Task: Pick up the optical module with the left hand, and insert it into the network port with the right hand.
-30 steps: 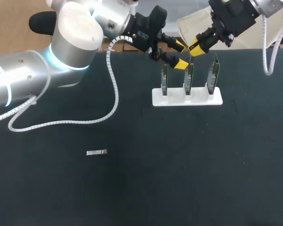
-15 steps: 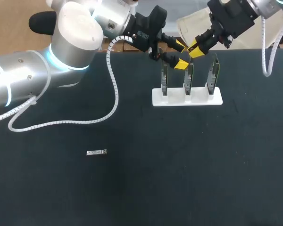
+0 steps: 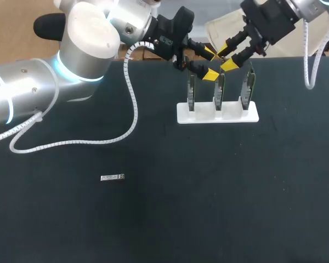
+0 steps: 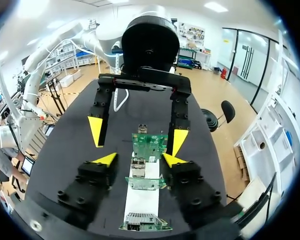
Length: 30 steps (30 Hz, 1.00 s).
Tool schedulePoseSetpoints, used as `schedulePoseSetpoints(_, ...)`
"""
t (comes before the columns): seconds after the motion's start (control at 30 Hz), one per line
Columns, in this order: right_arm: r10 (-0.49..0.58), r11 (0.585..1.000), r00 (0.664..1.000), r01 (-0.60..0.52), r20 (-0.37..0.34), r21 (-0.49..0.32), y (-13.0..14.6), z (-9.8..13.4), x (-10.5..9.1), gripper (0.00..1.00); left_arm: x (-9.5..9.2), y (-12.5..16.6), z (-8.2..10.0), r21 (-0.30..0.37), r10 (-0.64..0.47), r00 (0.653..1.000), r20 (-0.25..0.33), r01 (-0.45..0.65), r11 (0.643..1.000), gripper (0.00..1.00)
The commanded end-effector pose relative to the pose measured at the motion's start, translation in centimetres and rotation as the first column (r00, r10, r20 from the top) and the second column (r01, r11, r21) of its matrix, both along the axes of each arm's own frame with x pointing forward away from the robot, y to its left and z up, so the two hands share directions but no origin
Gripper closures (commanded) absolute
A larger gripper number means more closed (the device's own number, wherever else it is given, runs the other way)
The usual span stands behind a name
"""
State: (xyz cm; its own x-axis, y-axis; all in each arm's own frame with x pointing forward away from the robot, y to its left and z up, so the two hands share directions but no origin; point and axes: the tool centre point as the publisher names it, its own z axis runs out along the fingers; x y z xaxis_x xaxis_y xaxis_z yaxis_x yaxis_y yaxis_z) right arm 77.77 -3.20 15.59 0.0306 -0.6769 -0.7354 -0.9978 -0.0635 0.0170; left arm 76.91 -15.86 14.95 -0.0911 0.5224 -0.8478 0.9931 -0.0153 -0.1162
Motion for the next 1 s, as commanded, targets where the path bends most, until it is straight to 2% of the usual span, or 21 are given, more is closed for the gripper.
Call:
schedulePoseSetpoints(0.03,-0.013,1.000,1.000,0.013,0.000,0.010,-0.4,0.3,0.1,0.00,0.2,-0.1,0.0,0.004,-0.004,1.000,-0.003,0.004,1.000,0.00)
schedulePoseSetpoints(0.3,-0.058,0.998,0.998,0.058,0.000,0.030,-1.7,1.0,0.2,0.00,0.2,-0.1,0.0,0.004,-0.004,1.000,-0.003,0.004,1.000,0.00)
schedulePoseSetpoints(0.63,-0.143,0.985,0.988,0.147,-0.057,0.092,-2.9,1.3,-0.1,0.00,0.2,-0.1,0.0,0.004,-0.004,1.000,-0.003,0.004,1.000,0.00)
schedulePoseSetpoints(0.83,-0.150,0.982,0.987,0.156,-0.057,0.110,-3.3,1.4,-0.1,0.00,0.2,-0.1,0.0,0.004,-0.004,1.000,-0.003,0.004,1.000,0.00)
schedulePoseSetpoints(0.87,-0.150,0.981,0.987,0.155,-0.055,0.113,-3.3,1.4,0.0,0.43,0.2,-0.1,0.0,0.004,-0.004,1.000,-0.003,0.004,1.000,0.00)
schedulePoseSetpoints(0.9,-0.148,0.981,0.988,0.153,-0.050,0.116,-3.4,1.4,0.0,1.00,0.2,-0.1,0.0,0.004,-0.004,1.000,-0.003,0.004,1.000,0.00)
schedulePoseSetpoints(1.0,-0.144,0.981,0.989,0.149,-0.041,0.124,-3.4,1.7,0.2,1.00,0.2,-0.1,0.0,0.004,-0.004,1.000,-0.003,0.004,1.000,0.00)
